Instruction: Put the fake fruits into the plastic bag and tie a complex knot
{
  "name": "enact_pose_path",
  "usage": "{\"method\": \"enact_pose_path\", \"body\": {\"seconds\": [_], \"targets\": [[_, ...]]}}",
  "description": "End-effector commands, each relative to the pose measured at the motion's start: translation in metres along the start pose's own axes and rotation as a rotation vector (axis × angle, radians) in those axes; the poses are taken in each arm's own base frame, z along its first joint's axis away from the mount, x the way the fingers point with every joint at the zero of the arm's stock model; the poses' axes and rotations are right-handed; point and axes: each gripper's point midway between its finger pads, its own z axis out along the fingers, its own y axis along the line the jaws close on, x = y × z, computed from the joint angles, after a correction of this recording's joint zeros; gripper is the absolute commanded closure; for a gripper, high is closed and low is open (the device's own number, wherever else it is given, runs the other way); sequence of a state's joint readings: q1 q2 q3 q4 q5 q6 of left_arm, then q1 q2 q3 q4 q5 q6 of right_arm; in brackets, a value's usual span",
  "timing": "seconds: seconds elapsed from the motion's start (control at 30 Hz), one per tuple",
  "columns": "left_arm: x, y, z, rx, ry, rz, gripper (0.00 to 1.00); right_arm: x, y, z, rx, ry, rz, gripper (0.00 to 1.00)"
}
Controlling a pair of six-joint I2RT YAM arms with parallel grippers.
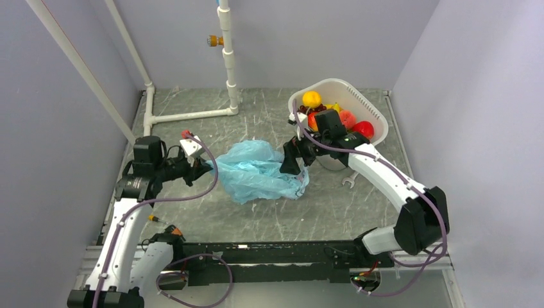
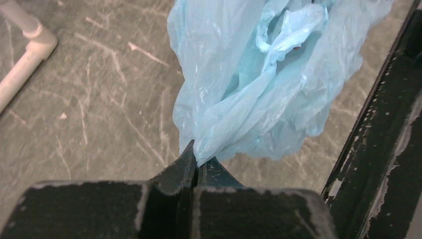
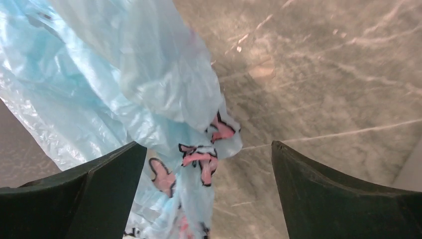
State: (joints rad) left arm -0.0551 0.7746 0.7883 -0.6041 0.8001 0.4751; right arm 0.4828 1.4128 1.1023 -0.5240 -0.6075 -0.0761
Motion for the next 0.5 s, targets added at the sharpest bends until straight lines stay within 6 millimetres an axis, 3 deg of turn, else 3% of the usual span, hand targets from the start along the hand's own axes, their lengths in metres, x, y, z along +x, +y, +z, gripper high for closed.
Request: {"method": "enact_pose_path", "body": {"seconds": [0.0, 0.1, 0.33, 0.37, 0.43, 0.47], "targets": [[-0.049, -0.017, -0.006, 0.139, -0.121, 0.023, 1.00, -0.067, 0.025, -0.037, -0.002, -0.213, -0.236, 0.00], [-0.057, -0.023, -0.009, 0.168, -0.147, 0.104, 1.00, -0.087, 0.040, -0.032, -0.024, -0.269, -0.311, 0.00], [-0.060, -0.035, -0.010, 0.186, -0.167, 0.379, 1.00, -0.108, 0.084, 0.019, -0.176, -0.263, -0.384, 0.01], [-0.061, -0.036, -0.010, 0.187, -0.167, 0.411, 1.00, -0.108, 0.088, 0.023, -0.197, -0.255, -0.380, 0.09], [-0.057, -0.038, -0.012, 0.176, -0.146, 0.490, 1.00, -0.108, 0.085, 0.027, -0.205, -0.233, -0.363, 0.76], [-0.050, -0.038, -0.015, 0.169, -0.118, 0.539, 1.00, -0.110, 0.076, 0.023, -0.180, -0.236, -0.339, 0.99]]}}
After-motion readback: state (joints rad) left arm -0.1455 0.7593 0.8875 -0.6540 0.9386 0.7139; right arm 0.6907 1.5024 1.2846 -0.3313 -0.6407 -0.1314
